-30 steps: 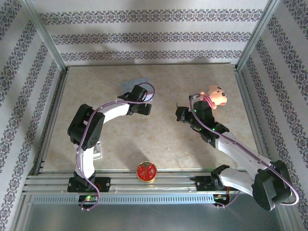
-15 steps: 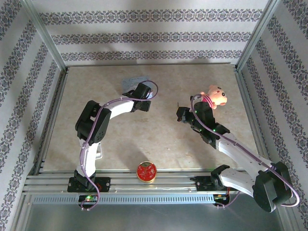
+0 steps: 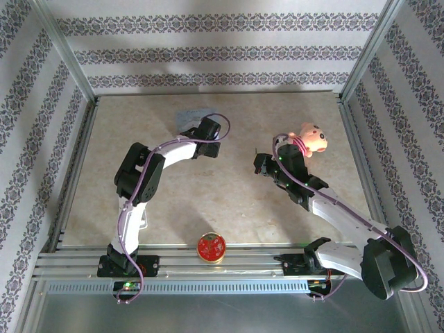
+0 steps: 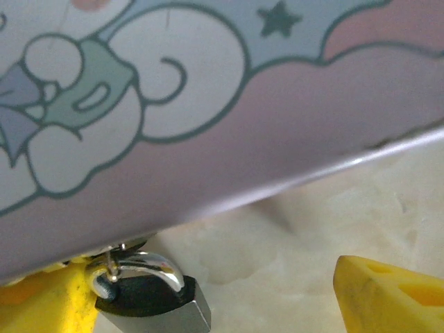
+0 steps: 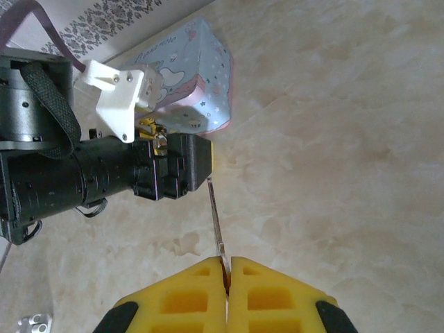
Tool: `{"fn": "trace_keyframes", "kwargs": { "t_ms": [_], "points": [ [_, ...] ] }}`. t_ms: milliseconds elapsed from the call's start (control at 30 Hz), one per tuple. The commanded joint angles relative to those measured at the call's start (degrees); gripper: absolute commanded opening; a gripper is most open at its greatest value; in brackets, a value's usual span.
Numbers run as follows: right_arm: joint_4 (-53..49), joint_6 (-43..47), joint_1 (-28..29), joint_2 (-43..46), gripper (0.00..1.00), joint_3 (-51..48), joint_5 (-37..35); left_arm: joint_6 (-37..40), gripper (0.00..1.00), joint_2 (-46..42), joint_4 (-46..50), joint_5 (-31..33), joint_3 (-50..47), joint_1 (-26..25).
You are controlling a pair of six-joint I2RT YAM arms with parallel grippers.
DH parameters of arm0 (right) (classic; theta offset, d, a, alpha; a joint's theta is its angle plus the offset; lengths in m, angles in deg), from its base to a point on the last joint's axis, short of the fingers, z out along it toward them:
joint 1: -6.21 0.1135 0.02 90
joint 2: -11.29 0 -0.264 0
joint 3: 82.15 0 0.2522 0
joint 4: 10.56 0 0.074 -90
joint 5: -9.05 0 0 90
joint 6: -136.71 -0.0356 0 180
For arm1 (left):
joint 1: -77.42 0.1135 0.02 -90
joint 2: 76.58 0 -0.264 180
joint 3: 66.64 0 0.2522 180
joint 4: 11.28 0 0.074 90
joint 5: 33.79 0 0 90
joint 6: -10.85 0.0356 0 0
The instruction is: Unlock the padlock with the key
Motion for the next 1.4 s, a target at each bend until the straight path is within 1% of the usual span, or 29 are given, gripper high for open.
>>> {"fn": "trace_keyframes", "kwargs": {
  "t_ms": [0, 67, 167, 267, 533, 667, 700, 733, 767, 800, 833, 867, 967, 1033, 1133, 1200, 1367],
  "points": [
    [1.2, 0.2, -0.3, -0.5, 0.00, 1.6, 0.3, -1.0, 0.77, 1.4, 0.5, 0.6, 2.3, -0.6],
    [1.3, 0.2, -0.3, -1.0, 0.00, 1.7, 0.4, -1.5, 0.64, 1.4, 0.3, -0.1, 2.3, -0.5],
    [1.5, 0.3, -0.3, -1.6, 0.00, 2.0, 0.6, -2.2, 0.52, 1.1, 0.5, -0.8, 2.0, -0.5],
    [1.9, 0.3, -0.3, -2.1, 0.00, 2.2, 0.9, -3.0, 0.42, 0.8, 1.0, -1.3, 1.6, -0.5],
    [2.5, 0.5, -0.3, -2.9, 0.00, 2.2, 1.3, -5.1, 0.25, -1.5, 1.3, -2.7, -1.5, -0.6],
    [2.5, 0.6, -0.3, -3.2, 0.00, 2.2, 1.4, -6.3, 0.21, -2.9, 0.8, -3.8, -3.7, -0.6],
    [2.5, 0.7, -0.3, -3.3, 0.00, 2.2, 1.4, -6.7, 0.22, -3.2, 0.7, -4.0, -4.1, -0.6],
    [2.5, 0.7, -0.4, -3.3, 0.00, 2.2, 1.5, -6.9, 0.28, -3.3, 0.5, -4.4, -4.5, -0.6],
    [2.6, 0.7, -0.3, -3.2, 0.00, 2.2, 1.6, -7.0, 0.39, -3.4, 0.5, -4.6, -4.6, -0.6],
    [2.6, 0.8, -0.3, -3.2, 0.00, 2.2, 1.7, -7.3, 0.48, -3.2, 0.5, -4.8, -4.6, -0.6],
    [2.6, 0.9, -0.3, -3.2, 0.00, 2.2, 1.8, -7.5, 0.54, -3.1, 0.5, -4.9, -4.5, -0.6],
    [2.6, 0.9, -0.4, -3.2, 0.00, 2.1, 1.8, -8.0, 0.58, -2.9, 0.6, -5.0, -4.3, -0.6],
    [2.5, 1.1, -0.4, -2.9, 0.00, 2.0, 2.0, -10.7, 0.62, -2.4, 0.9, -4.5, -3.4, -0.6],
    [2.5, 1.2, -0.4, -2.8, 0.00, 1.9, 2.0, -13.5, 0.69, -1.7, 1.9, -3.3, -2.2, -0.6],
    [2.5, 1.3, -0.5, -2.7, 0.00, 1.9, 2.0, -17.6, 0.72, 0.0, 4.3, -1.1, 0.4, -0.6],
    [2.5, 1.5, -0.6, -2.8, 0.00, 1.9, 2.2, -19.8, 0.72, 1.3, 6.4, 0.6, 2.5, -0.6],
    [2.3, 2.1, -1.3, -2.8, 0.00, 2.1, 3.3, -22.7, 0.66, 2.5, 6.2, 2.5, 4.2, -0.7]
  ]
}}
